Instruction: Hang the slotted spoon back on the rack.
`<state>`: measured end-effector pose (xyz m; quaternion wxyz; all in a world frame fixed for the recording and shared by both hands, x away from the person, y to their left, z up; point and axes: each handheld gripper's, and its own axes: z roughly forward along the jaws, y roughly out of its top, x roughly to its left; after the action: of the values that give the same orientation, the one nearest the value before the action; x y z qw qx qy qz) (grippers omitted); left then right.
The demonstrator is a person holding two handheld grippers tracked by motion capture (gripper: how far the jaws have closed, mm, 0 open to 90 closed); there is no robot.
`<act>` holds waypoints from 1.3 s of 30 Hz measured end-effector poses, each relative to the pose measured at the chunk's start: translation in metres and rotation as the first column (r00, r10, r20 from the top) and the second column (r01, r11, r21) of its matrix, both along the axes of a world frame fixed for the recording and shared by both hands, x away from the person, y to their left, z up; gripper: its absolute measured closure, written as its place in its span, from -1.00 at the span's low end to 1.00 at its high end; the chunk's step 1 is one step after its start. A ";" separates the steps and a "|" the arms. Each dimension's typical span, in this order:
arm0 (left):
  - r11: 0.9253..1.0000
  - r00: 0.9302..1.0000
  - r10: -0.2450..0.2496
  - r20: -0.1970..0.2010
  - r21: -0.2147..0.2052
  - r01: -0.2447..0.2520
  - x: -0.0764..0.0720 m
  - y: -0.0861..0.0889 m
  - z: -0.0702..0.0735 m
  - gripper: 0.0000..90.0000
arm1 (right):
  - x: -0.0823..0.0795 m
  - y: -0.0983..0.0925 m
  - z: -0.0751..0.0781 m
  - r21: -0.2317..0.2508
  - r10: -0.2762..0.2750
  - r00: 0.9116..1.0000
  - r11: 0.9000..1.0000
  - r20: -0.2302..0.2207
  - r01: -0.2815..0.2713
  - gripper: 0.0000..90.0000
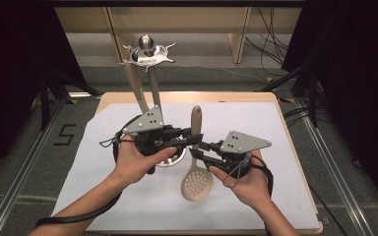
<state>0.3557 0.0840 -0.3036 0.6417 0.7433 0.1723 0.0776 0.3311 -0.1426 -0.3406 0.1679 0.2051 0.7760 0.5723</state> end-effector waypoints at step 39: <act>0.998 0.991 0.063 0.117 -0.007 -0.063 -0.004 -0.003 0.003 0.23 | 0.004 0.001 0.005 0.004 -0.116 0.988 0.993 -0.101 0.117 0.72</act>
<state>0.3519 0.0811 -0.3001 0.6492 0.7306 0.1576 0.1411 0.3347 -0.1413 -0.3360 0.1606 0.2793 0.7674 0.5543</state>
